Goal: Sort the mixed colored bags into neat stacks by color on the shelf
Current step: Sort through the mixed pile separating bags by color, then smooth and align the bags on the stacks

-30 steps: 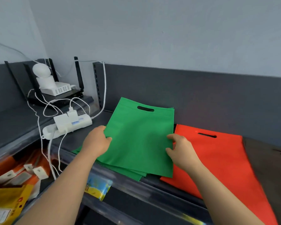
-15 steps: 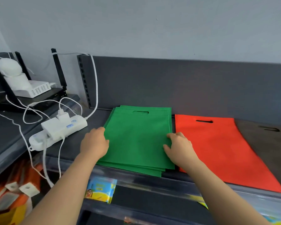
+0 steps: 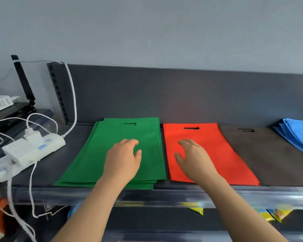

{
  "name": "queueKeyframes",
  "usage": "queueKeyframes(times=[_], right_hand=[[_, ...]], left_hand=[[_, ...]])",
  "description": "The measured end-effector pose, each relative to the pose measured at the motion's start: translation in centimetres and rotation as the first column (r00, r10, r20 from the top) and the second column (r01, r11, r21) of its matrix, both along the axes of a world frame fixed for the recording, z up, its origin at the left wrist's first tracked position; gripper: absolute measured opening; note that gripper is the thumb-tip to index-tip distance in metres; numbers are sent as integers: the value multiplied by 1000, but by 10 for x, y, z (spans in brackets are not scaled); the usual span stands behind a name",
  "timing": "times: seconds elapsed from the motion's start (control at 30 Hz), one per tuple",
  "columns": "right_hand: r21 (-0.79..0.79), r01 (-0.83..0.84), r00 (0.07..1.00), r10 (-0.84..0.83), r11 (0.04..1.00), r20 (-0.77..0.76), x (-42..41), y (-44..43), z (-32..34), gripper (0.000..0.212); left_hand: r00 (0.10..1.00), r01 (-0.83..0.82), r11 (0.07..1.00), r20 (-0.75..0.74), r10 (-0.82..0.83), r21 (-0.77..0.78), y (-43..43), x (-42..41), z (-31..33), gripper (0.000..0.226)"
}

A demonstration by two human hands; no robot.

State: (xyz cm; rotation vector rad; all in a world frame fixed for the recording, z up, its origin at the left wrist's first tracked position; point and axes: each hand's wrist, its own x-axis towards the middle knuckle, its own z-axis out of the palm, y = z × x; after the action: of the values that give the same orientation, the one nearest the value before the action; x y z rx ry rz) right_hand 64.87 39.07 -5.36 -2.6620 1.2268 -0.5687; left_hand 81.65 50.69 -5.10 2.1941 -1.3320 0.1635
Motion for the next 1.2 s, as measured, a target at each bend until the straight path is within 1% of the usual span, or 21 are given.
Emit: queueKeyframes(times=[0.1,0.23,0.33,0.5,0.63,0.73,0.87,1.03,1.2], right_hand=[[-20,55,998,-55,998,5,-33,-6,6,47],[-17,163,986,-163,986,22,-88,-15,12,45],[-18,244,970,-243,970,25,-138,-25,13,41],[-32,348,938,-347,937,18,-233,-46,17,46],[-17,423,906,-423,906,7,-313,-65,22,48],[-22,465,885,-465,885,-7,-370,-81,25,44],[-40,497,865,-499,867,-50,-437,-102,23,51],[-32,560,826,-561,828,-48,-501,-130,25,51],[-33,601,798,-602,799,-42,-545,-170,29,51]], left_hand=[[995,99,995,-6,-100,-22,-17,-30,2,38],[981,192,981,-4,-192,-41,-45,-75,6,36],[965,260,964,-5,-261,-56,-71,-115,7,32],[930,366,928,-7,-367,-69,-112,-203,9,29],[905,423,904,-26,-425,-60,-145,-279,12,29],[887,460,885,-14,-462,-74,-170,-335,15,30],[861,505,860,-17,-508,-74,-200,-402,15,33],[819,572,818,-25,-574,-59,-241,-461,15,35],[781,624,780,-5,-625,-51,-291,-505,17,37]])
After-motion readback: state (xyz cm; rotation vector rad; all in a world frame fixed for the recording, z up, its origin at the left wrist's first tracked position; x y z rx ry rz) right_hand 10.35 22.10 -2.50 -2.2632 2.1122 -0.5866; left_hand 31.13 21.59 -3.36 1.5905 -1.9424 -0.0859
